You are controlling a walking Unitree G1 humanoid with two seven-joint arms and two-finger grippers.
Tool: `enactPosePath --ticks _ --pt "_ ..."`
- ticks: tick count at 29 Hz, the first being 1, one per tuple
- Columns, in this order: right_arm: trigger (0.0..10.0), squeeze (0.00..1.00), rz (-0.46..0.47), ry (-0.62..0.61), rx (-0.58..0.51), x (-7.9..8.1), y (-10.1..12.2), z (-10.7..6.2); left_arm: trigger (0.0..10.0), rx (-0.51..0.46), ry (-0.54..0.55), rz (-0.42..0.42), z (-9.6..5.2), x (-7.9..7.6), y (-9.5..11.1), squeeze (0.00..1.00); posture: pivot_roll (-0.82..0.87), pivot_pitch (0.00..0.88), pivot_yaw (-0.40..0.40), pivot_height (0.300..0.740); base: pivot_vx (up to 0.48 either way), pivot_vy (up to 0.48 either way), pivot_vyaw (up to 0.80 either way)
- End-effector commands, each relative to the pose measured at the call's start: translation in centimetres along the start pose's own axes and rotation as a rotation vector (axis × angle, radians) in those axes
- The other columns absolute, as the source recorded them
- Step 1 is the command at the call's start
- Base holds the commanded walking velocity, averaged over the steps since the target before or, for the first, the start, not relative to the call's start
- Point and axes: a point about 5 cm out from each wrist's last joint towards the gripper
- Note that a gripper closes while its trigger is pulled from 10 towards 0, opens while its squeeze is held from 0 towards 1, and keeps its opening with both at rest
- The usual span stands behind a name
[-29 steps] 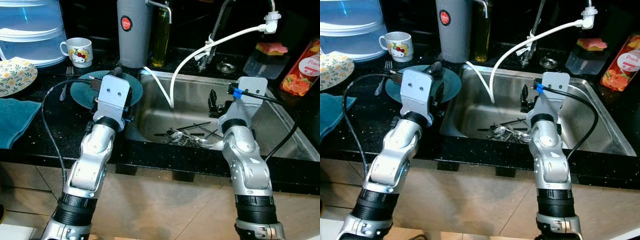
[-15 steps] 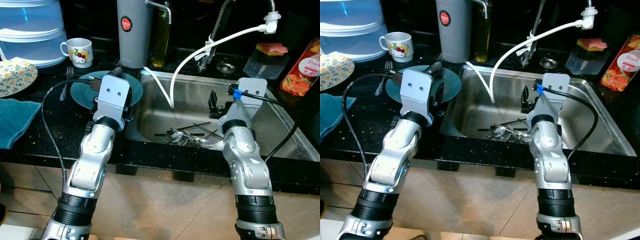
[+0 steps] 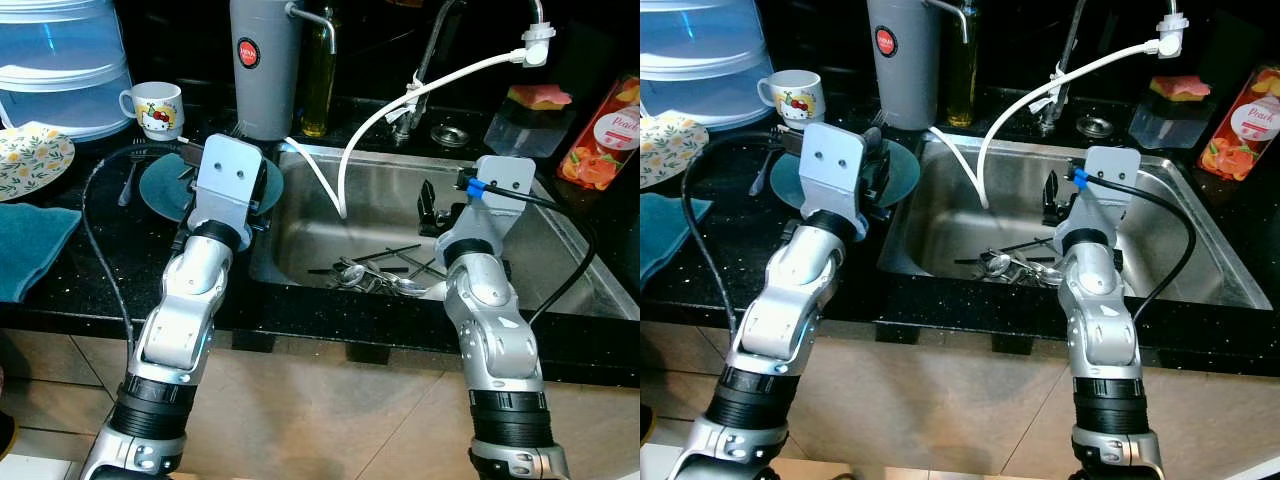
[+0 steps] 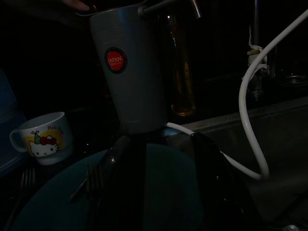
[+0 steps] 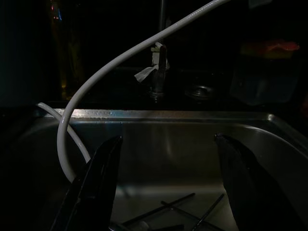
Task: Kitchen organization
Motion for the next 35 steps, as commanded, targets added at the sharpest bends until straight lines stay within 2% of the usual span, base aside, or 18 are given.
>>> enactPosePath --ticks 1,8,14,16,17,19,21,23,25,30,35 --pt "10.0 0.0 0.0 -0.016 0.001 -0.2 -0.3 -0.1 10.0 0.003 -0.02 -0.007 0.1 -0.4 0.0 0.0 0.21 0.0 -0.023 0.74 0.0 0.0 0.0" --pt "10.0 0.0 0.01 -0.009 0.013 0.3 -0.7 -0.2 10.0 0.015 -0.023 0.002 0.0 -0.2 -0.3 0.0 0.22 0.0 -0.024 0.74 0.0 0.0 0.0" --pt "10.0 0.0 0.001 -0.005 0.026 0.2 -1.0 -0.1 10.0 0.077 -0.021 -0.027 -0.4 -0.4 -1.3 0.0 0.22 0.0 -0.027 0.74 0.0 0.0 0.0" --pt "10.0 0.0 -0.006 -0.006 0.046 0.1 -1.7 -0.2 10.0 0.127 -0.004 -0.043 -0.7 -0.2 -2.3 0.0 0.22 0.0 -0.03 0.74 0.0 0.0 0.0" --pt "10.0 0.0 -0.019 -0.011 0.079 -0.1 -2.9 -0.5 10.0 0.177 0.018 -0.05 -1.2 0.1 -3.6 0.0 0.22 0.0 -0.032 0.74 0.0 0.0 0.0" --pt "10.0 0.0 -0.024 -0.015 0.103 -0.1 -3.7 -0.8 10.0 0.193 0.028 -0.053 -1.6 0.3 -4.3 0.0 0.23 0.0 -0.035 0.74 0.0 0.0 0.0" --pt "10.0 0.0 -0.026 -0.016 0.125 -0.1 -4.5 -1.2 10.0 0.217 0.037 -0.091 -2.0 0.5 -5.0 0.0 0.23 0.0 -0.036 0.74 0.0 0.0 0.0" --pt "10.0 0.0 -0.027 -0.015 0.136 -0.1 -4.9 -1.3 10.0 0.231 0.032 -0.085 -2.2 0.4 -5.5 0.0 0.23 0.0 -0.037 0.74 0.0 0.0 0.0" --pt "10.0 0.0 -0.035 -0.02 0.164 -0.2 -5.8 -1.6 10.0 0.292 0.048 -0.124 -2.5 0.5 -6.4 0.0 0.22 0.0 -0.035 0.74 0.0 0.0 0.0" --pt "10.0 0.0 -0.015 -0.036 0.2 -0.6 -6.7 -1.9 10.0 0.299 0.039 -0.119 -2.6 0.5 -6.6 0.0 0.23 0.0 -0.034 0.74 0.0 0.0 0.0" --pt "10.0 0.0 -0.01 -0.043 0.208 -0.7 -7.0 -2.0 10.0 0.339 0.024 -0.152 -2.7 0.2 -7.2 0.0 0.22 0.0 -0.032 0.74 0.0 0.0 0.0"
Point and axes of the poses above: a point about 5 cm out from each wrist's last joint towards the gripper, its own z axis pointing out of the wrist towards the gripper, its own y axis along the axis of the wrist's last joint, x = y × z, and after that the axes turned 11 degrees about z, right-handed
